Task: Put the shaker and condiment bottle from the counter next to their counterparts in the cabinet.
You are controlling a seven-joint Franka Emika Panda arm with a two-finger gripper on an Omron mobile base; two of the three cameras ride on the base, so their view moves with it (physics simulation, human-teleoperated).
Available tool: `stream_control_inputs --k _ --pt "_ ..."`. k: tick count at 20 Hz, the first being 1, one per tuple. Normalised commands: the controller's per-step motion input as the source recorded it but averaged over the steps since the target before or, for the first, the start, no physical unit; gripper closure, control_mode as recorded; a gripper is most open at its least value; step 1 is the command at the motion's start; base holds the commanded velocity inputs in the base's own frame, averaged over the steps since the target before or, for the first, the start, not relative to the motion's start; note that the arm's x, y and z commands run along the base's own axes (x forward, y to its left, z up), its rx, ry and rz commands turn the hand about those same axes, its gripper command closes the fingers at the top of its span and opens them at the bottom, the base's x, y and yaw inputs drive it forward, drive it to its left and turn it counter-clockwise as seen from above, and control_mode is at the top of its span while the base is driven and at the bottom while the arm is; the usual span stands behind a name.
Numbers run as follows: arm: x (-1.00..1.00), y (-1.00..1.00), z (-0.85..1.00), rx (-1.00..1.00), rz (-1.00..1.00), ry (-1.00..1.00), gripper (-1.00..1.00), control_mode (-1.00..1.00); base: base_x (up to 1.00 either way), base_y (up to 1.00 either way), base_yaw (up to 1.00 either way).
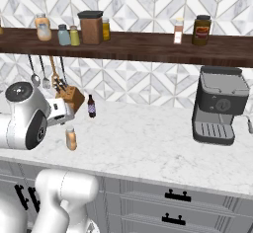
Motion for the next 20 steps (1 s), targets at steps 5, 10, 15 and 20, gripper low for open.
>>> stream_control_inputs --k 5,10,15,20 --pt "0.0 0.2 -0.21 -0.01 0.0 0.0 -1.0 -1.0 0.0 0.0 0.0" --pt "0.0 0.09 -0.29 0.0 0.0 0.0 -1.0 -1.0 0.0 0.0 0.0" --pt "0.14 0.0 -0.22 0.0 0.0 0.0 -1.0 -1.0 0.0 0.0 0.0" --pt "0.35 0.0 -0.06 0.0 0.0 0.0 -1.0 -1.0 0.0 0.0 0.0"
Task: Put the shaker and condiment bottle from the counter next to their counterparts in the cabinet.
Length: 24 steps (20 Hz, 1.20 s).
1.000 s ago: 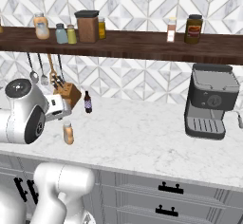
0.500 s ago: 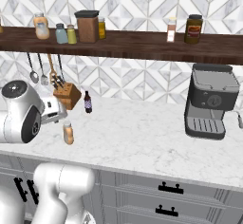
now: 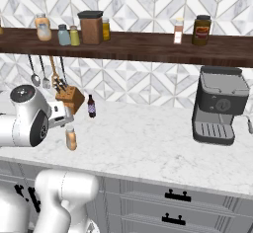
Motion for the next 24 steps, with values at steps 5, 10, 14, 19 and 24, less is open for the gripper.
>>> stream_control_inputs --k 5,10,14,19,24 --pt "0.38 0.0 -0.07 0.0 0.0 0.0 -1.0 -1.0 0.0 0.0 0.0" --pt "0.23 0.0 -0.26 0.0 0.0 0.0 -1.0 -1.0 0.0 0.0 0.0" --pt "0.03 0.06 -0.41 0.0 0.0 0.0 -1.0 -1.0 0.0 0.0 0.0" --pt "0.16 0.03 -0.19 0.0 0.0 0.0 -1.0 -1.0 0.0 0.0 0.0" --pt "0.28 0.0 0.0 0.0 0.0 0.0 -1.0 -1.0 0.0 0.0 0.0"
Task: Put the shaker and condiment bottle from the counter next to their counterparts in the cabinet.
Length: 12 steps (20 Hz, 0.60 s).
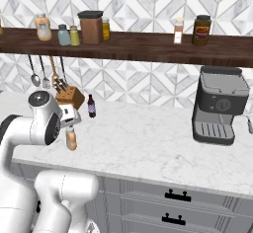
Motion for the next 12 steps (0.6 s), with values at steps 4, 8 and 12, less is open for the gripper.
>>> stream_control_inputs --k 4,8,12 --pt "0.2 0.0 -0.02 0.0 0.0 0.0 -1.0 -1.0 0.0 0.0 0.0" --pt "0.04 0.0 -0.13 0.0 0.0 0.0 -1.0 -1.0 0.0 0.0 0.0" --pt "0.04 0.0 -0.16 0.0 0.0 0.0 -1.0 -1.0 0.0 0.0 0.0"
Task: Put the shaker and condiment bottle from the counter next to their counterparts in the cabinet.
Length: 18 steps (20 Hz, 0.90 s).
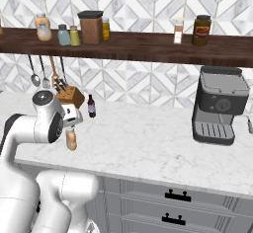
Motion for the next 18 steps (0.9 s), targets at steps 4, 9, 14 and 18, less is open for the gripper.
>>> stream_control_inputs --k 4,9,14,18 --pt "0.09 0.01 -0.15 0.0 0.0 0.0 -1.0 -1.0 0.0 0.0 0.0" --pt "0.12 0.01 -0.16 0.0 0.0 0.0 -1.0 -1.0 0.0 0.0 0.0" --pt "0.17 0.05 -0.19 0.0 0.0 0.0 -1.0 -1.0 0.0 0.0 0.0" --pt "0.18 0.06 -0.18 0.0 0.0 0.0 -1.0 -1.0 0.0 0.0 0.0"
